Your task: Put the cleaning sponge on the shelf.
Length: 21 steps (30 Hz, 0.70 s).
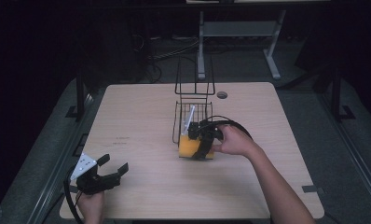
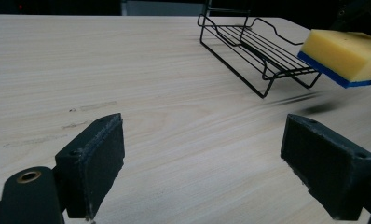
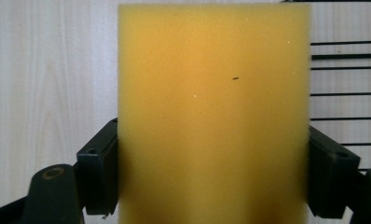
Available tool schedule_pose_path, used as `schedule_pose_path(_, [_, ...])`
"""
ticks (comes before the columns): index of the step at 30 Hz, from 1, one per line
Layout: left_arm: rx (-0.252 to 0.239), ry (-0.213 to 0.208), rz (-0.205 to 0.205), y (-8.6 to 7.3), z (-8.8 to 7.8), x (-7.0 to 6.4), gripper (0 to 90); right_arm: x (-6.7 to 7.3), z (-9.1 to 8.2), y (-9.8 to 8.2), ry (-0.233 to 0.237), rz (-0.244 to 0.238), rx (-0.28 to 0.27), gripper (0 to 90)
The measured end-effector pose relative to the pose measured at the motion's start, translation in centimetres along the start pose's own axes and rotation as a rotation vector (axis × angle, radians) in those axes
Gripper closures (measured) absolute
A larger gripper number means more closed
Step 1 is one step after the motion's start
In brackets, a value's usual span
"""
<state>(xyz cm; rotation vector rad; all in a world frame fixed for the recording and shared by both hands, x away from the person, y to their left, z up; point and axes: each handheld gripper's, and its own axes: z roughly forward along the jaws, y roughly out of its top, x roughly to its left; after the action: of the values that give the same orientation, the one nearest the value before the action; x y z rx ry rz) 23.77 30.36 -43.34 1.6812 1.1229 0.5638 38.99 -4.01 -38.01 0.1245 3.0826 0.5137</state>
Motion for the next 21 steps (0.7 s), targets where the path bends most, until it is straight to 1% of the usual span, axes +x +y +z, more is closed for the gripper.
schedule_pose_path(3, [-0.002, 0.001, 0.000, 0.0, -0.1, 0.0, 12.8, -0.3, 0.0, 0.0, 0.000, 0.002, -0.001, 21.2])
schedule_pose_path(7, [0.000, 0.002, 0.001, 0.0, 0.0, 0.0, 12.8, -0.6, -0.1, 0.2, -0.005, 0.001, 0.016, 21.1])
schedule_pose_path(10, [-0.001, 0.001, 0.006, 0.0, 0.0, 0.0, 12.8, -0.9, -0.3, 0.2, 0.006, 0.003, -0.007, 21.1])
schedule_pose_path(11, [0.000, 0.001, 0.006, 0.0, 0.0, -0.1, 12.8, -0.9, -0.2, 0.2, 0.006, 0.008, -0.007, 21.2])
schedule_pose_path(12, [0.000, 0.000, 0.004, 0.0, 0.0, -0.1, 12.8, -1.0, -0.2, 0.2, 0.008, 0.012, -0.002, 21.2])
schedule_pose_path(15, [-0.004, -0.009, 0.002, 0.0, 0.0, -0.2, 12.8, -1.4, -0.2, 0.3, -0.004, 0.004, 0.018, 21.2])
schedule_pose_path(16, [-0.004, -0.007, 0.003, 0.0, 0.0, -0.2, 12.8, -1.5, -0.2, 0.4, 0.001, 0.009, 0.018, 21.1])
schedule_pose_path(17, [-0.004, -0.007, 0.004, 0.0, 0.0, -0.2, 12.8, -1.6, -0.3, 0.5, 0.001, 0.003, 0.010, 21.2])
schedule_pose_path(19, [-0.004, -0.010, 0.004, 0.0, 0.1, -0.3, 12.8, -1.8, -0.4, 0.7, -0.004, 0.004, 0.016, 21.2])
schedule_pose_path(20, [-0.002, -0.009, 0.006, 0.0, 0.1, -0.3, 12.8, -2.0, -0.4, 0.8, 0.002, 0.001, 0.000, 21.2])
schedule_pose_path(21, [-0.002, -0.010, 0.005, 0.1, 0.1, -0.3, 12.8, -2.2, -0.5, 0.8, 0.005, 0.003, -0.003, 21.2])
